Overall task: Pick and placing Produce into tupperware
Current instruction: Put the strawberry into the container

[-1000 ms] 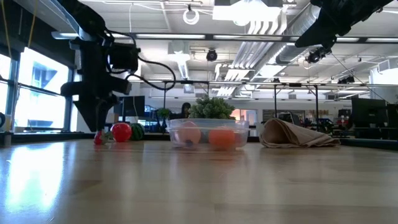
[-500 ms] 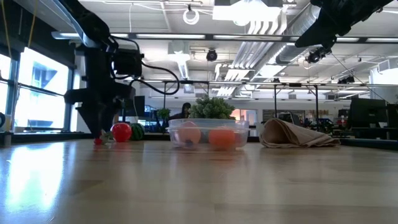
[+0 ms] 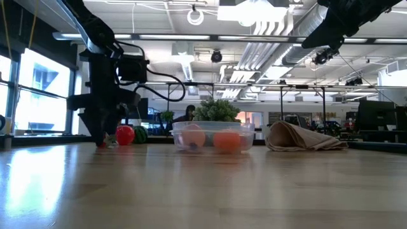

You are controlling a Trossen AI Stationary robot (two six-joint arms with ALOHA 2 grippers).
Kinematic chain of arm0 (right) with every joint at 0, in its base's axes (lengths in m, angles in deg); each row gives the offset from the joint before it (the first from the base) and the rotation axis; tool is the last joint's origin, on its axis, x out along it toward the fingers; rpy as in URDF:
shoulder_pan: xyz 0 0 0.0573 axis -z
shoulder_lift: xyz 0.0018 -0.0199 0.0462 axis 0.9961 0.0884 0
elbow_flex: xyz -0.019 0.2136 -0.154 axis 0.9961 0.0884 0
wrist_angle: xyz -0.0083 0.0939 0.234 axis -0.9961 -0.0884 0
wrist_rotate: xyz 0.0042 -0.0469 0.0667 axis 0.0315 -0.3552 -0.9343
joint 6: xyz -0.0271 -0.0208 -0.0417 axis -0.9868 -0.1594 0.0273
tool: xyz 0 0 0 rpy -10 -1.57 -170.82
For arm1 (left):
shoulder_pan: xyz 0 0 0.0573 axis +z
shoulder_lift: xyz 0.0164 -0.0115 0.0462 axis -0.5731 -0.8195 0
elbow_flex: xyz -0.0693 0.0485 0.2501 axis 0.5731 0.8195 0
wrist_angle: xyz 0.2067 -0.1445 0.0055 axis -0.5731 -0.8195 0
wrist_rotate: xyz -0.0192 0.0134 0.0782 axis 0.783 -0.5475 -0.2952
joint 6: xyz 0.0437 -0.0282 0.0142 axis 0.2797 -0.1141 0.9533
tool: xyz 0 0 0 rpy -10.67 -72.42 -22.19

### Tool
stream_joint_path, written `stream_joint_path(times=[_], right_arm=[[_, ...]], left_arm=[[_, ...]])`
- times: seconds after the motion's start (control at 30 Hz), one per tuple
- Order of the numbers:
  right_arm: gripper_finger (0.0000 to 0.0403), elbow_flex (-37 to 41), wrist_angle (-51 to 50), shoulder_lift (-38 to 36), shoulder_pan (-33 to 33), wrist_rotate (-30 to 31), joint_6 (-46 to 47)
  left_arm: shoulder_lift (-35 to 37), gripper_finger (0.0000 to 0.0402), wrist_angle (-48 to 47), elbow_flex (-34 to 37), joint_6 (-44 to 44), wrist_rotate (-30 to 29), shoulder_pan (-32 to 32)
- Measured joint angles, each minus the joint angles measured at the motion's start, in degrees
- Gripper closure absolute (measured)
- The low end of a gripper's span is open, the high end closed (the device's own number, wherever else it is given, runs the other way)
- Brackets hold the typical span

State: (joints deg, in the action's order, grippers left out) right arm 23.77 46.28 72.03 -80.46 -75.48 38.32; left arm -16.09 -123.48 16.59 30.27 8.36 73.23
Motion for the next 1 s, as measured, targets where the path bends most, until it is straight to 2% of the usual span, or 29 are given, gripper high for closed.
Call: stream_joint_path(times=[0.33,0.63,0.73,1.0], right_arm=[[0.0373,0.0,0.0,0.0,0.0,0.0,0.0],[0.0373,0.0,0.0,0.0,0.0,0.0,0.0],[0.0373,0.0,0.0,0.0,0.0,0.0,0.0],[0.0373,0.0,0.0,0.0,0.0,0.0,0.0]], left_arm=[[0.0,0.0182,-0.4,0.0,-0.5,0.0,0.0],[0.0,0.0252,-0.1,0.0,-1.8,0.0,0.0],[0.1,0.0264,-0.1,0.0,-2.3,0.0,0.4],[0.1,0.0253,-0.3,0.0,-3.6,1.0,3.1]])
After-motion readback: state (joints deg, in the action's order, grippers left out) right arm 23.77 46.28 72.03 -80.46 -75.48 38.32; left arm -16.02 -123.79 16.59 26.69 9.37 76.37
